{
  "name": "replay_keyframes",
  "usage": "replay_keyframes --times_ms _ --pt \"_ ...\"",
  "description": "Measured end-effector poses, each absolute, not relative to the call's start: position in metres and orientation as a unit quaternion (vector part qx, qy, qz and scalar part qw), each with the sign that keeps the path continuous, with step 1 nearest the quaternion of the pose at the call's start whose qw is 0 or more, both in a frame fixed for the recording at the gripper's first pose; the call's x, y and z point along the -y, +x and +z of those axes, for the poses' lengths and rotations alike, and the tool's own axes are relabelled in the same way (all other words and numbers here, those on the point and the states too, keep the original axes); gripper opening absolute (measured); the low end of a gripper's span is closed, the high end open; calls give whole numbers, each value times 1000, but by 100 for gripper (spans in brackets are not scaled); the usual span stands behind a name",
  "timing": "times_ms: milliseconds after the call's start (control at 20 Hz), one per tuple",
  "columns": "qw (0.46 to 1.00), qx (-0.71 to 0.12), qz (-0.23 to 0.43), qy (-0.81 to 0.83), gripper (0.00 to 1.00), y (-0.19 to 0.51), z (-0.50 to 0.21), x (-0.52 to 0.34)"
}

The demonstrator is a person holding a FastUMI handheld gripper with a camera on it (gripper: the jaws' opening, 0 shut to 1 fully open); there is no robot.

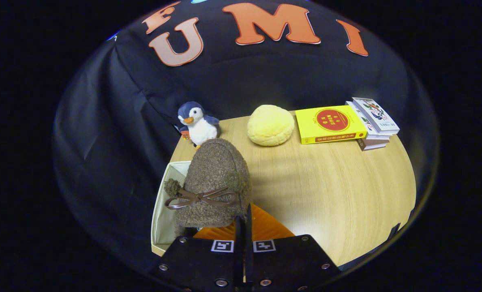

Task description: Open the storage box then place both shoes into the box .Put the left shoe in first, then the right shoe, with the right side of both shoes facing outward in a uniform manner.

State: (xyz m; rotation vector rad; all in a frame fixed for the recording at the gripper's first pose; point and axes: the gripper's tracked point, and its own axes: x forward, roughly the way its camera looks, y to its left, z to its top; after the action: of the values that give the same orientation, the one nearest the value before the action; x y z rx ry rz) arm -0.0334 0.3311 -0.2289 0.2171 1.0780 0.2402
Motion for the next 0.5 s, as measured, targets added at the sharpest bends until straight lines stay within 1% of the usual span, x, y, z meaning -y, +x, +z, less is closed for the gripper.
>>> replay_keyframes --times_ms 300,400,450,500 --pt "829 -537 128 92 3 -43 -255 -371" --pt "819 -549 141 96 9 -48 -265 -383" --pt "814 -553 145 98 19 -51 -266 -384" --pt "815 -551 147 103 23 -51 -265 -385"
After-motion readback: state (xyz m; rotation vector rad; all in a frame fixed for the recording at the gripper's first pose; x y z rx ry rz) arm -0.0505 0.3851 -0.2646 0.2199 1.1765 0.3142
